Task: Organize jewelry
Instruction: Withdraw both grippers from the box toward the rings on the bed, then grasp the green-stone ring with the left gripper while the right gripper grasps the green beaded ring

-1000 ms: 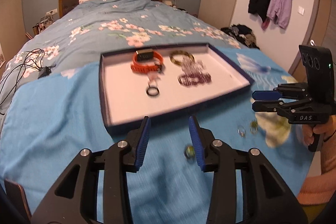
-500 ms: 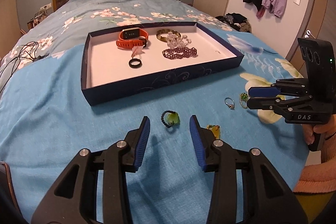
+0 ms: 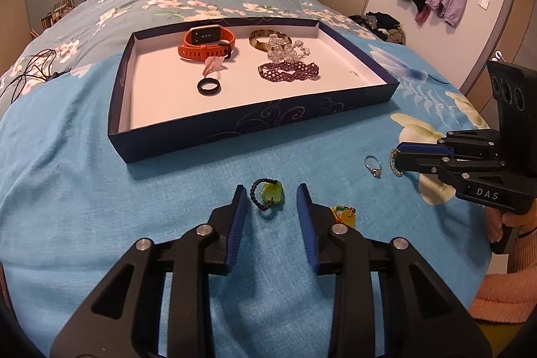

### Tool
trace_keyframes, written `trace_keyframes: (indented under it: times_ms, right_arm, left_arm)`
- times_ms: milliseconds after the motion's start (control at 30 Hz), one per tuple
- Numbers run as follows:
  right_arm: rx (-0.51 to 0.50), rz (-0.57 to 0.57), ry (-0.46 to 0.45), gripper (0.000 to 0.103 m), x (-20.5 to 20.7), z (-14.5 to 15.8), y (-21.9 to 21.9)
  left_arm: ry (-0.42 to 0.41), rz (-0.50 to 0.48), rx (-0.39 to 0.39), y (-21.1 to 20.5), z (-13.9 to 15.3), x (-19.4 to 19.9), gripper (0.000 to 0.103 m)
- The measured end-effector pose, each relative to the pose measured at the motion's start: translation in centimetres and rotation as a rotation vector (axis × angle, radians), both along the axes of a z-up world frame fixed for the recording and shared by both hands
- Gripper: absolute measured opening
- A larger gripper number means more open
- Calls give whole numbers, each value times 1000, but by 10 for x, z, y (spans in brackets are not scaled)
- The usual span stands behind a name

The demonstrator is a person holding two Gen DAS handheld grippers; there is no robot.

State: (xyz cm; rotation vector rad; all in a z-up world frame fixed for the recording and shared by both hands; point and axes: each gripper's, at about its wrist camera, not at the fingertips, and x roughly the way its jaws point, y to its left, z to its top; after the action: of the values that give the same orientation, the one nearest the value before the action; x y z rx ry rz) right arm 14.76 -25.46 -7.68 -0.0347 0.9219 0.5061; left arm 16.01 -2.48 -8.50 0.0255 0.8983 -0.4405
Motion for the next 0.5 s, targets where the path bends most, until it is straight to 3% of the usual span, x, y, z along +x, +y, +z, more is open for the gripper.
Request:
trace_keyframes:
  times_ms: [167, 500]
  right_arm:
    - [5, -2, 1, 6, 1, 1, -1]
    - [27, -8, -25, 6, -3, 7, -5]
  left_arm:
    - [13, 3, -9, 1, -2, 3, 14]
    - [-32, 8, -12, 1, 4, -3, 13]
